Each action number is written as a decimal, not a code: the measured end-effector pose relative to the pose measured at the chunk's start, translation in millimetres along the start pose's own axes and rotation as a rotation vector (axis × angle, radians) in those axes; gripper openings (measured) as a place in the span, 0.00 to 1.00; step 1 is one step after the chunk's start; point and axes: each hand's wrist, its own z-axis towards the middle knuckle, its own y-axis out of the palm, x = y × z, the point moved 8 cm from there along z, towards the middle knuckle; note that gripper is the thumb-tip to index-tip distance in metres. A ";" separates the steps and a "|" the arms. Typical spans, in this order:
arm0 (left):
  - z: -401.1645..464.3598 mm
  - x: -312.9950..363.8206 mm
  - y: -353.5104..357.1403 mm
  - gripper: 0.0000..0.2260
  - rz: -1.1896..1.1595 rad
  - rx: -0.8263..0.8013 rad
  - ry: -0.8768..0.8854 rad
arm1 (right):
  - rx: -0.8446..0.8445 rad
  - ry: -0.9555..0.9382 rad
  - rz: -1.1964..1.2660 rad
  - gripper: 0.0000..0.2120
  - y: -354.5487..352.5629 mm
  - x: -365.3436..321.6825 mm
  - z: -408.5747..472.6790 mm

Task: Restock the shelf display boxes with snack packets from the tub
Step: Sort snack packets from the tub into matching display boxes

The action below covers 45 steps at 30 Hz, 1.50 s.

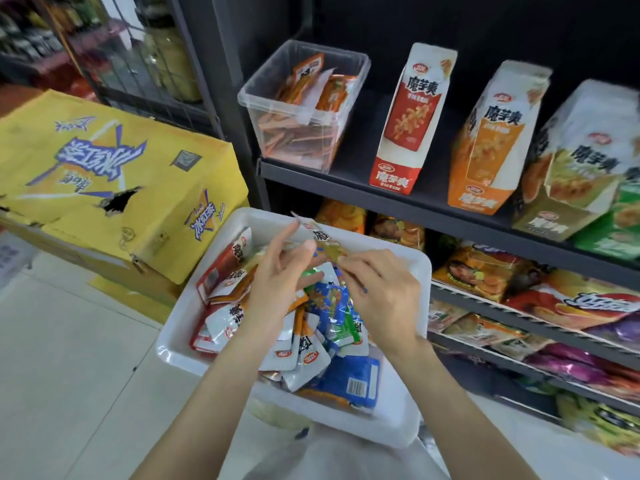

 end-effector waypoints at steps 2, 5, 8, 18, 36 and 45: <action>3.2 -1.9 7.6 0.19 -0.054 0.030 -0.011 | -0.026 -0.086 -0.063 0.05 0.0 -5.8 -4.2; 8.1 -6.6 15.4 0.23 0.007 0.038 -0.019 | -0.063 -0.149 -0.096 0.05 -3.2 -5.8 -9.3; 10.2 -10.6 25.4 0.25 0.059 0.037 -0.017 | -0.096 -0.225 -0.118 0.04 -10.2 -2.0 -11.4; 30.3 33.0 106.6 0.29 0.552 -0.356 0.363 | -0.166 0.521 0.160 0.38 -96.2 93.5 20.2; 82.0 20.6 303.5 0.13 0.964 -0.580 0.706 | 0.094 0.674 -0.347 0.20 -250.6 240.0 99.7; 77.4 25.2 323.7 0.08 1.140 -0.403 0.937 | -0.215 0.476 -0.731 0.22 -183.2 260.9 116.4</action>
